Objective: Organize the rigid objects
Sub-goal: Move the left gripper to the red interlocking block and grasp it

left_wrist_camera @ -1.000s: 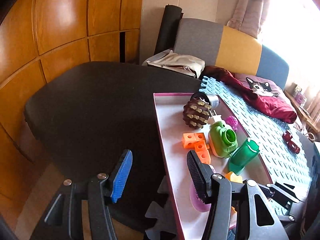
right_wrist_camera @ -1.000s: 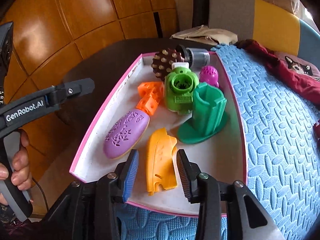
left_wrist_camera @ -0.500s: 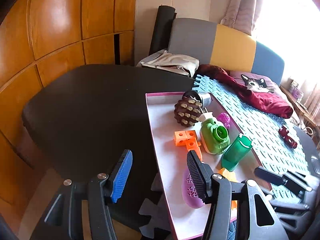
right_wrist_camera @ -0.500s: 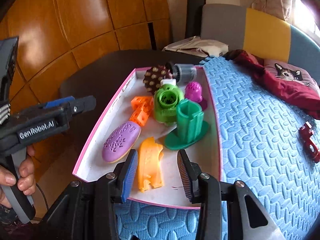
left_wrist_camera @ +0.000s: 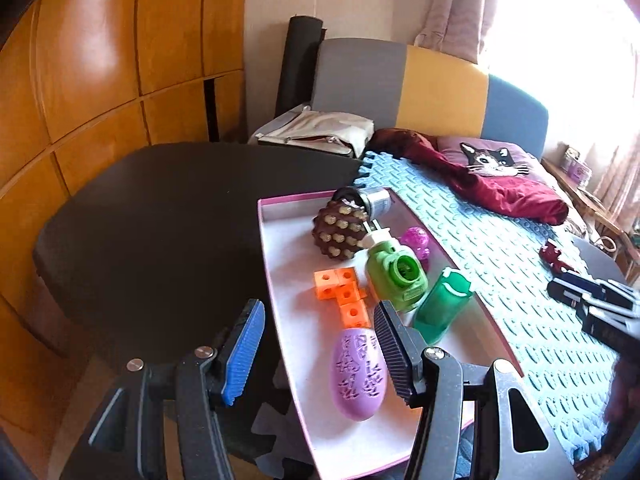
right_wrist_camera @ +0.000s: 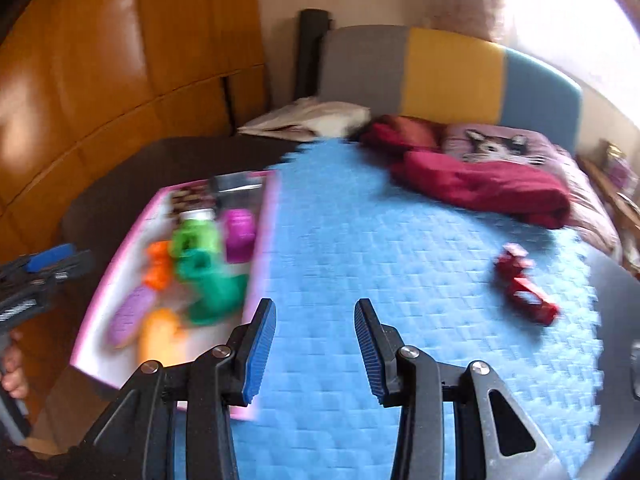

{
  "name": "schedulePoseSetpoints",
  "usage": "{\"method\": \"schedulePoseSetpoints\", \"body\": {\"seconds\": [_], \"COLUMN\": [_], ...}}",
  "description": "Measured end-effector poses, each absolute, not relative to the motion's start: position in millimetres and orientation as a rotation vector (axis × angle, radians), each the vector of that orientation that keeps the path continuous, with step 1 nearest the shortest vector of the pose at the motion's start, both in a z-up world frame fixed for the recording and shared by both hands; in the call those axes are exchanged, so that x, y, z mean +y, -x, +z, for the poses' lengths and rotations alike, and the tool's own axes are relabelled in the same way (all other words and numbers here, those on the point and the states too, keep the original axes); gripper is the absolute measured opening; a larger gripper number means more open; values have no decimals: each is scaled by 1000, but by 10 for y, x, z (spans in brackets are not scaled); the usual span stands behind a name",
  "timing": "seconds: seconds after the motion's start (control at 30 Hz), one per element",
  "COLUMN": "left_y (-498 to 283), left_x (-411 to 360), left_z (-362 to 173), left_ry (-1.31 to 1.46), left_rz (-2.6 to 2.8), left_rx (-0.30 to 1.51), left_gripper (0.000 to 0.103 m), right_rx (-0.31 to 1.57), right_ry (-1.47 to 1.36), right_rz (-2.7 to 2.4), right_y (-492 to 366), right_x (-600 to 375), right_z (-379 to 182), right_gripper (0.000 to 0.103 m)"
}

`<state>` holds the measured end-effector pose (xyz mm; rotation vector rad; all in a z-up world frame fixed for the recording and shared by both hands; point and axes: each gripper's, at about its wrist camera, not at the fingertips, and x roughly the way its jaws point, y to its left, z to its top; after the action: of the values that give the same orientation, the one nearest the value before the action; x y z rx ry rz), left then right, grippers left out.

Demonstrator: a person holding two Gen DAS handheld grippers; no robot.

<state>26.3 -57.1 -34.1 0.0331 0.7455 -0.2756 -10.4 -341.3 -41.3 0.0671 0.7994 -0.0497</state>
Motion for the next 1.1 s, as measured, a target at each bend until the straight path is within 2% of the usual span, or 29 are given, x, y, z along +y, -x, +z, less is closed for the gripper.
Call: {"method": "schedulePoseSetpoints", "body": {"seconds": [0.2, 0.4, 0.93, 1.03, 1.1], "left_y": [-255, -281, -331, -380, -404], "left_x": [-738, -996, -2247, -2584, -2825], "left_z": [-229, -155, -121, -122, -130], "left_ry": [-57, -84, -173, -191, -213], "left_rz": [-312, -356, -596, -654, -691], "left_rx": [721, 718, 767, 786, 783], "left_gripper": [58, 58, 58, 64, 64], "right_rx": [806, 826, 813, 798, 792], "right_ry": [-92, -293, -582, -587, -589], "right_rz": [-300, -537, -593, -586, -583], "right_y": [174, 368, 551, 565, 571], "right_x": [-4285, -5091, -5534, -5531, -5527], "right_z": [-509, -736, -819, -783, -767], "right_gripper": [41, 41, 43, 43, 43]}}
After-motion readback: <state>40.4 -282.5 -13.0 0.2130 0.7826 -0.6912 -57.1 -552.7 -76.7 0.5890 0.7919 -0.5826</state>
